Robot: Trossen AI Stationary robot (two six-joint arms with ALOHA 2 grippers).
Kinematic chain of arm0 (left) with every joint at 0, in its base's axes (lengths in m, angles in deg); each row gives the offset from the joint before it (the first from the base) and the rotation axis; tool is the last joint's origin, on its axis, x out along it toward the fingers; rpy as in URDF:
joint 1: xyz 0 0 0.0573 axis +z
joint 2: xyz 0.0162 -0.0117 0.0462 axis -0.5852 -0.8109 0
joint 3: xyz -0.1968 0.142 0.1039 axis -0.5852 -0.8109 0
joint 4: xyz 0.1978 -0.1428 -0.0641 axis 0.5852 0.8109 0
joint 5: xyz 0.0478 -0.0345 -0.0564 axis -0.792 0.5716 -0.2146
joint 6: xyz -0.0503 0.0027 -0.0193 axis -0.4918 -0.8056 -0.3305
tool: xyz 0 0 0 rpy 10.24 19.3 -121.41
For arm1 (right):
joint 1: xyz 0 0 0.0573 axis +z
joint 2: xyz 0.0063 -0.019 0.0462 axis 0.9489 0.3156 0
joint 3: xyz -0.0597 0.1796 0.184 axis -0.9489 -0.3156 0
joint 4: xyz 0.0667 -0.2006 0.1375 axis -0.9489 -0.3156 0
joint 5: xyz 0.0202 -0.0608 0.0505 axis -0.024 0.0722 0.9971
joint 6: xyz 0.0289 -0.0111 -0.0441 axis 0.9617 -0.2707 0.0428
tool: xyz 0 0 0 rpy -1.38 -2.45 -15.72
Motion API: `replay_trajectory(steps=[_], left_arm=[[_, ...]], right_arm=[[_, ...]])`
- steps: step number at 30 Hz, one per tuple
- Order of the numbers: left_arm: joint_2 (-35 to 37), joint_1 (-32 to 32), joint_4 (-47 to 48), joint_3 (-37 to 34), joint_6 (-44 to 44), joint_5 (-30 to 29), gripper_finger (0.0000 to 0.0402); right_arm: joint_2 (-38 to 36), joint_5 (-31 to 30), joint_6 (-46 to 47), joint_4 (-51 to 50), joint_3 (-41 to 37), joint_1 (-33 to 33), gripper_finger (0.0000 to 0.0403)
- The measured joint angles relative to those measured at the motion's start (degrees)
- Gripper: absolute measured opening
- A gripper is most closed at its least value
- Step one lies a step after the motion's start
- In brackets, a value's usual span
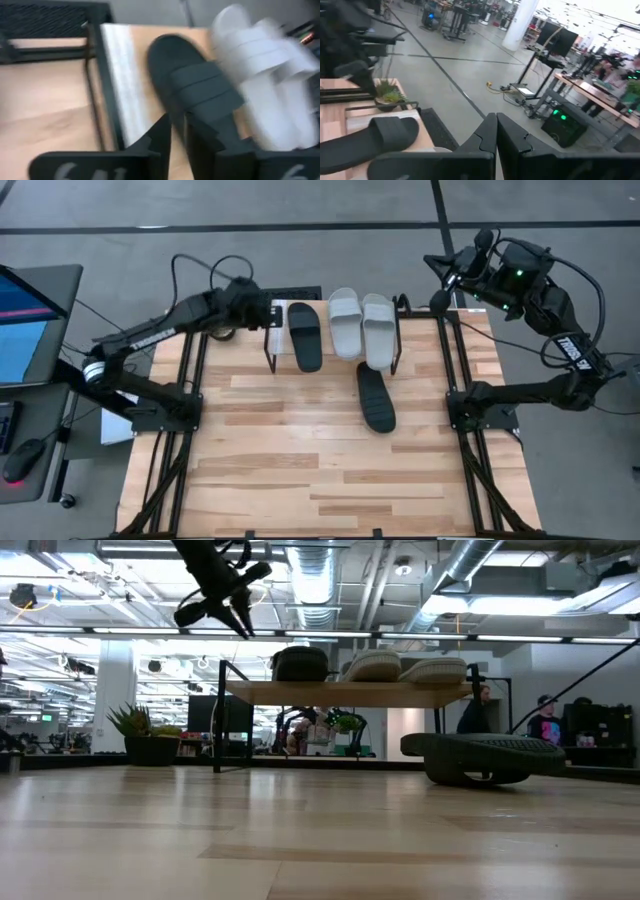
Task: Pick and place slides into the shelf
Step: Put the left black slide on the shelf
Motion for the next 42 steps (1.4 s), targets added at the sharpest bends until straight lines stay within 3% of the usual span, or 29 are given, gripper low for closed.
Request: replay_trajectory(steps=[4,10,17,21,29,42], left_arm=[[-4.4,2.4,5.3,7.9,4.7,0.5,0.0005],[-13.5,3.0,15.4,21.7,13.9,2.7,0.0],[-25.1,3.0,39.0,36.9,32.2,3.0,0.0],[-29.1,3.0,44.5,42.3,42.2,2.2,0.0],[-33.2,2.9,45.2,44.2,53.3,6.7,0.0],[-33.1,2.6,43.8,43.2,55.6,7.9,0.0]], right_arm=[[0.0,1.0,-0.1,-0.4,0.0,0.0,0.0],[0.0,1.0,-1.6,-1.3,0.0,0.0,0.0],[0.0,1.0,-1.7,-2.9,0.0,0.0,0.0],[0.0,0.9,-1.6,-3.5,0.0,0.0,0.0],[-0.1,0.9,-0.7,-4.4,0.0,0.0,0.0],[-0.1,0.9,0.7,-5.1,0.0,0.0,0.0]])
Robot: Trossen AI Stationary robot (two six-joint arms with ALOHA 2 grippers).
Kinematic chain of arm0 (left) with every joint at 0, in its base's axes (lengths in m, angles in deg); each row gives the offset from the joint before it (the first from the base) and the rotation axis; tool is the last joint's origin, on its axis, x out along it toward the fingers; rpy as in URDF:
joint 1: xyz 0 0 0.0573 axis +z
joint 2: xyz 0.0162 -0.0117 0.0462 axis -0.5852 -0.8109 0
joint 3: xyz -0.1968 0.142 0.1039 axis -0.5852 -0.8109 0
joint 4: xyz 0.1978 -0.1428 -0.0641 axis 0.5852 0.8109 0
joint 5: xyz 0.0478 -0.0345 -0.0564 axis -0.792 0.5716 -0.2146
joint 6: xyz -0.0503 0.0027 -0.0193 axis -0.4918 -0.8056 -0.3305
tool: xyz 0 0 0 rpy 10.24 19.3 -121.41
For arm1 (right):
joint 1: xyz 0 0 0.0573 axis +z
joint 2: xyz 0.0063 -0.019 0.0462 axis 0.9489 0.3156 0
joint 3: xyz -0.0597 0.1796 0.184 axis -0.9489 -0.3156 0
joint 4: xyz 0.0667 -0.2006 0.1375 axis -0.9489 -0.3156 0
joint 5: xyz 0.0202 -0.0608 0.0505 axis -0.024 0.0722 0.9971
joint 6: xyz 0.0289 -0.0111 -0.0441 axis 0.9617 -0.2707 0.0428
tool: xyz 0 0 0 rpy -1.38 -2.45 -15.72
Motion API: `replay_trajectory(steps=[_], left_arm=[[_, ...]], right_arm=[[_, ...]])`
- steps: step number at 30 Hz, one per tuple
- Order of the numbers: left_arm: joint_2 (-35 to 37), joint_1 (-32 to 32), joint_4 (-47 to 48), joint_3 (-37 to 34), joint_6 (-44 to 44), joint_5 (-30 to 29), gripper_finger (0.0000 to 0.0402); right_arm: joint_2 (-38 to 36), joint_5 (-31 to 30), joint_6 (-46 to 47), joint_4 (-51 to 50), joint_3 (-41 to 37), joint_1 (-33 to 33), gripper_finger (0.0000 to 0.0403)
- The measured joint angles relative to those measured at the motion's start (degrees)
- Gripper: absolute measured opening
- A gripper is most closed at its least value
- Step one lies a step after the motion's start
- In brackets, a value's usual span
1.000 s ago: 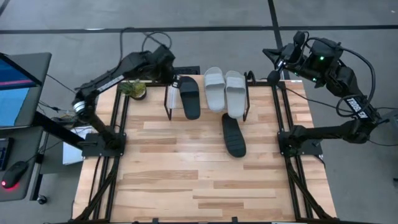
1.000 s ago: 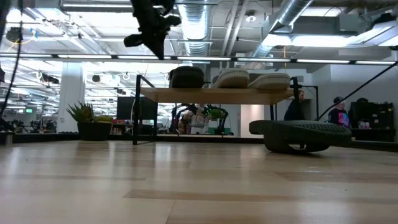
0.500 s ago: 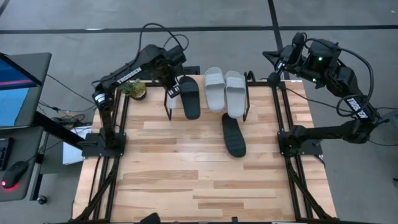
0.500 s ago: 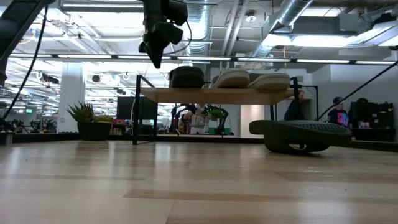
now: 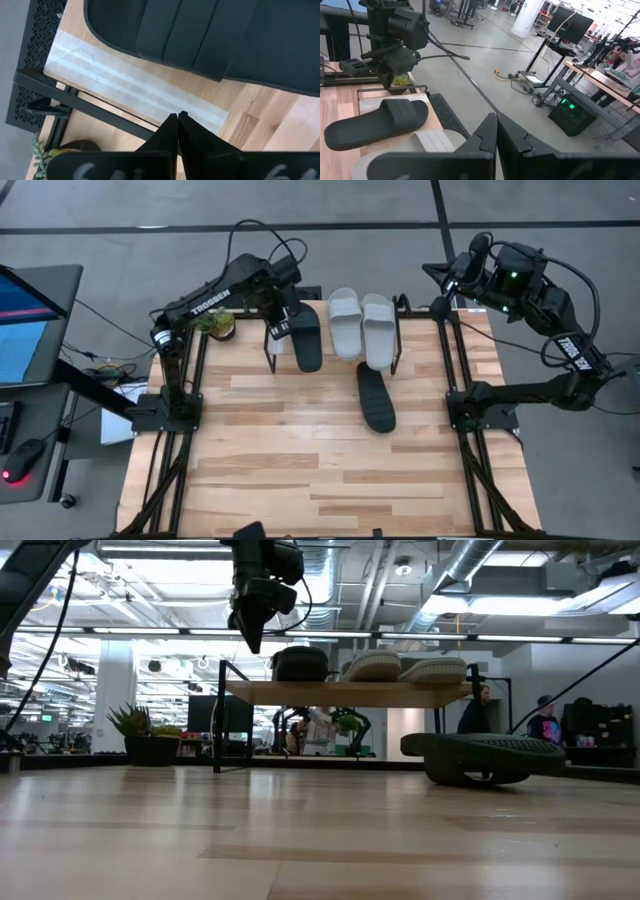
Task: Pick and place slides into the shelf
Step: Put the left black slide on the shelf
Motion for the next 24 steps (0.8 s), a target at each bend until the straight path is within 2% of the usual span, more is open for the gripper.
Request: replay_trajectory(steps=[9,24], left_arm=[[0.0,-1.0,-1.2,0.0,1.2,0.0,0.0],[-0.8,-1.1,-2.8,0.0,-0.2,-3.4,0.0]], right_arm=[[0.0,0.0,0.8,0.1,0.0,0.0,0.0],[0.0,1.0,1.8,0.1,0.0,0.0,0.0]])
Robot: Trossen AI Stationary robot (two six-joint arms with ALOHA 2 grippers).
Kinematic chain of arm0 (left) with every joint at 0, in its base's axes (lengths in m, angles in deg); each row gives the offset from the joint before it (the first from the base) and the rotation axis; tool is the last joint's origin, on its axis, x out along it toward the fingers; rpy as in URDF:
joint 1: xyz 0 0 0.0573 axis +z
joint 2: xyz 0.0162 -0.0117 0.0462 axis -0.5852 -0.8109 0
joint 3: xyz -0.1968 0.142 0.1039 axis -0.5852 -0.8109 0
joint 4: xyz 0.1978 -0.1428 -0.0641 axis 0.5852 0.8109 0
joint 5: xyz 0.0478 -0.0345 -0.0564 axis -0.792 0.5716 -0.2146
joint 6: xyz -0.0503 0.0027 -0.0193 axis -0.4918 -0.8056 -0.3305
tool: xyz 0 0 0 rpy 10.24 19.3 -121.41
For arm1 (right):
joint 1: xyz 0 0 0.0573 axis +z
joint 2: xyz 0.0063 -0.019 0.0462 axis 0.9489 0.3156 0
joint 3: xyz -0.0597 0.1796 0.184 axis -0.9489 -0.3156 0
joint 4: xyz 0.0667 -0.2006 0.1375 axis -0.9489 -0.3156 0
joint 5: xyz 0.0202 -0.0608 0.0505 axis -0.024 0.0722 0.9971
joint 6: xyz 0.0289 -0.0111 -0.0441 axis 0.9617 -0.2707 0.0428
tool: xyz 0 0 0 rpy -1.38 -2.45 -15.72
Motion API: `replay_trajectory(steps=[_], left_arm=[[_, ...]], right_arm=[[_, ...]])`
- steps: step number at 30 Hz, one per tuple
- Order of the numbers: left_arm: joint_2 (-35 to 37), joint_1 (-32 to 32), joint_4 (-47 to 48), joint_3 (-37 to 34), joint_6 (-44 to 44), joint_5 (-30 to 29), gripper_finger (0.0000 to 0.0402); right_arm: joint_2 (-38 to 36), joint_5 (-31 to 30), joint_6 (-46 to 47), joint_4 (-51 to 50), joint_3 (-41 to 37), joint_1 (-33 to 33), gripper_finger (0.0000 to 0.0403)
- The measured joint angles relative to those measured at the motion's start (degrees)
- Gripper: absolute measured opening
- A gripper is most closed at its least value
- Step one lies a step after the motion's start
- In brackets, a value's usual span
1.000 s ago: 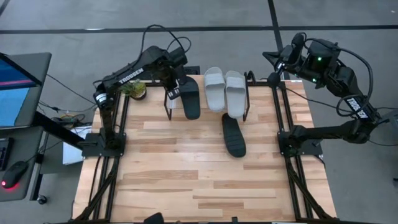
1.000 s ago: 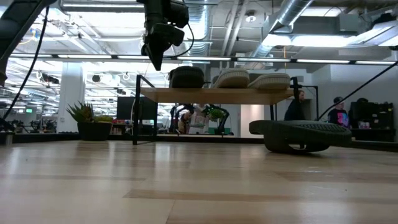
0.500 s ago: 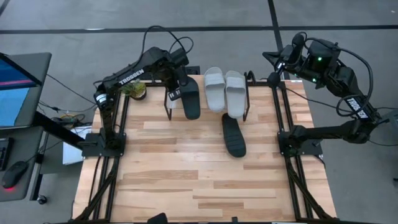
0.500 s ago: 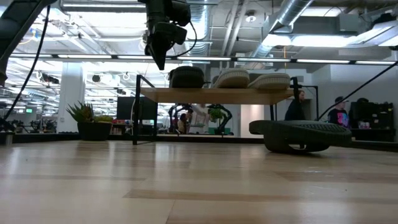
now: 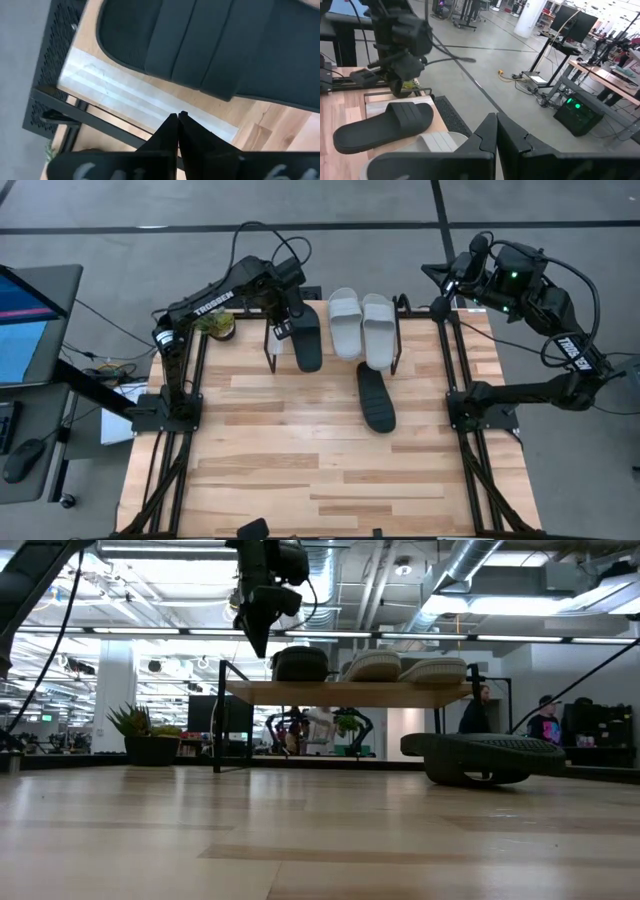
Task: Pick and place slides into the shelf
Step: Put the left black slide on the shelf
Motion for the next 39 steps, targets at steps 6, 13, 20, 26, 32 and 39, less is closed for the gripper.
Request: replay_trajectory(steps=[6,13,20,26,32,39], left_arm=[[-2.9,-0.2,0.8,0.0,0.3,-0.5,0.0],[-4.9,-0.4,-0.2,-0.1,1.9,-0.7,0.0],[-5.8,-0.8,-2.9,-0.3,1.9,1.0,0.0],[-6.2,-1.1,-4.6,-0.2,-0.1,2.1,0.0],[-7.3,-1.3,-5.7,-0.2,-2.2,3.7,0.0],[-7.7,-1.3,-7.9,-0.3,-3.0,4.5,0.0]], right_arm=[[-0.1,0.0,0.1,0.0,0.0,0.0,0.0],[-0.1,0.0,0.5,-0.9,0.0,0.1,0.0],[-0.1,0.0,0.6,-0.9,0.0,0.1,0.0],[-0.1,0.0,0.6,-0.9,0.0,0.1,0.0],[-0.1,0.0,1.0,-0.9,0.0,0.1,0.0],[-0.1,0.0,1.0,-0.9,0.0,0.1,0.0]])
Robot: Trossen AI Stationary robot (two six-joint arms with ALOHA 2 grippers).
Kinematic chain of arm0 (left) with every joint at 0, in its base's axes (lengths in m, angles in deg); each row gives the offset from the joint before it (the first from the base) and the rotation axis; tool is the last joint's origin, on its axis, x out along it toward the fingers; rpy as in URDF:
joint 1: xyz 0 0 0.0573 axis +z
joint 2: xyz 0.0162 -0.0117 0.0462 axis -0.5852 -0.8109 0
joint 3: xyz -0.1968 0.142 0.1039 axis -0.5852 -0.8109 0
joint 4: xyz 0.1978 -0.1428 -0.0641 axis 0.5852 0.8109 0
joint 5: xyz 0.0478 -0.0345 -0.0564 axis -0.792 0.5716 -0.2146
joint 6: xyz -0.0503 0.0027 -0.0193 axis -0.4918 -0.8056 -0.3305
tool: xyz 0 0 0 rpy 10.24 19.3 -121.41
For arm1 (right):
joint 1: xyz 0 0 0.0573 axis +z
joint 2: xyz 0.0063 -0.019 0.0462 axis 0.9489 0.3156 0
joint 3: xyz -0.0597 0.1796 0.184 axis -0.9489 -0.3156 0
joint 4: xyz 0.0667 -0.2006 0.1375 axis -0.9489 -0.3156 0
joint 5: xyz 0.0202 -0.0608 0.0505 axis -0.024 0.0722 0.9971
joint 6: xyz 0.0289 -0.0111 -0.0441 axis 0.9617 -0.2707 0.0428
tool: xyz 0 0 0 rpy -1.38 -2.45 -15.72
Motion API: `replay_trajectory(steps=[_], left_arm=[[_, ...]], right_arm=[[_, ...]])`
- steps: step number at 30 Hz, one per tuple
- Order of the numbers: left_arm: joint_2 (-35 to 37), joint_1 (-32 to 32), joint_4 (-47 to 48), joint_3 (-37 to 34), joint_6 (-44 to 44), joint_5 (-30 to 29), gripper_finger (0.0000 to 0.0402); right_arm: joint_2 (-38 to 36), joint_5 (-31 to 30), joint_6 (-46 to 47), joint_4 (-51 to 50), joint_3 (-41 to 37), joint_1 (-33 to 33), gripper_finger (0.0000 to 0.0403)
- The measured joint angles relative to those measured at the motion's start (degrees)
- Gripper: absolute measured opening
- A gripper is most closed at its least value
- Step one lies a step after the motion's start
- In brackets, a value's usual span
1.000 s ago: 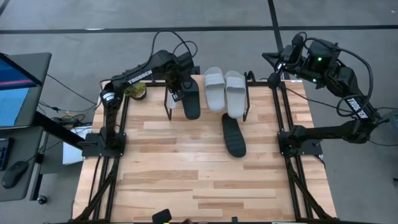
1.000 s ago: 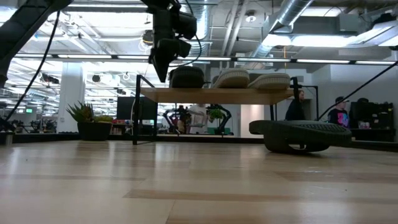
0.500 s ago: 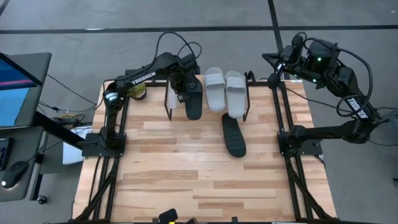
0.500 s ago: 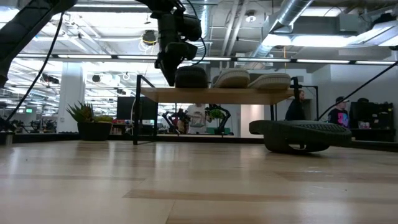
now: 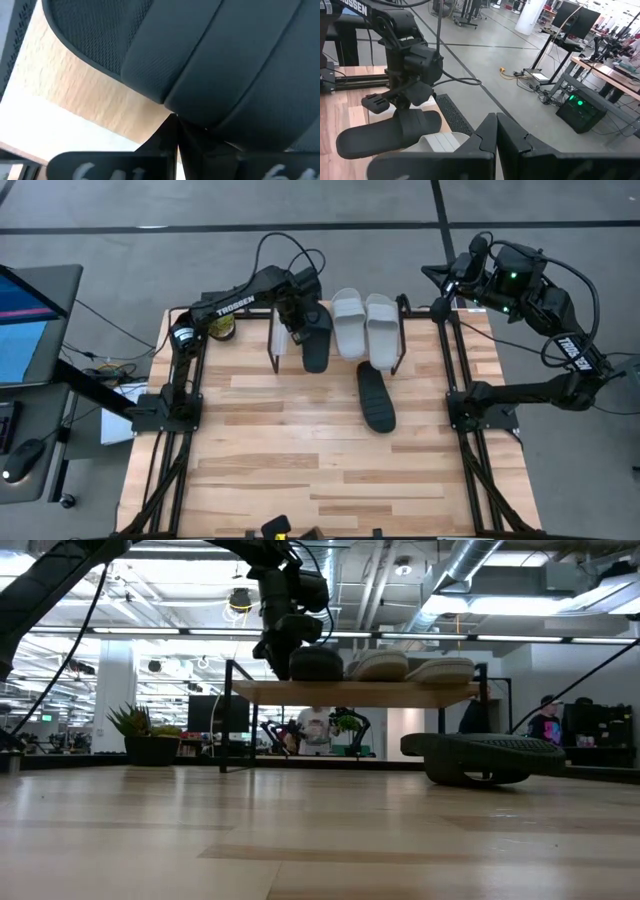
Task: Pick and place slides into the shelf
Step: Put the left black slide on the shelf
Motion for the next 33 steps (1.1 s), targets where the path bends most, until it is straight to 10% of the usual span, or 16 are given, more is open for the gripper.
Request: replay_trajectory(steps=[33], left_arm=[[0.0,0.1,-7.4,0.5,-4.5,6.6,0.0]], right_arm=[[0.0,1.5,0.6,0.0,0.0,0.0,0.0]])
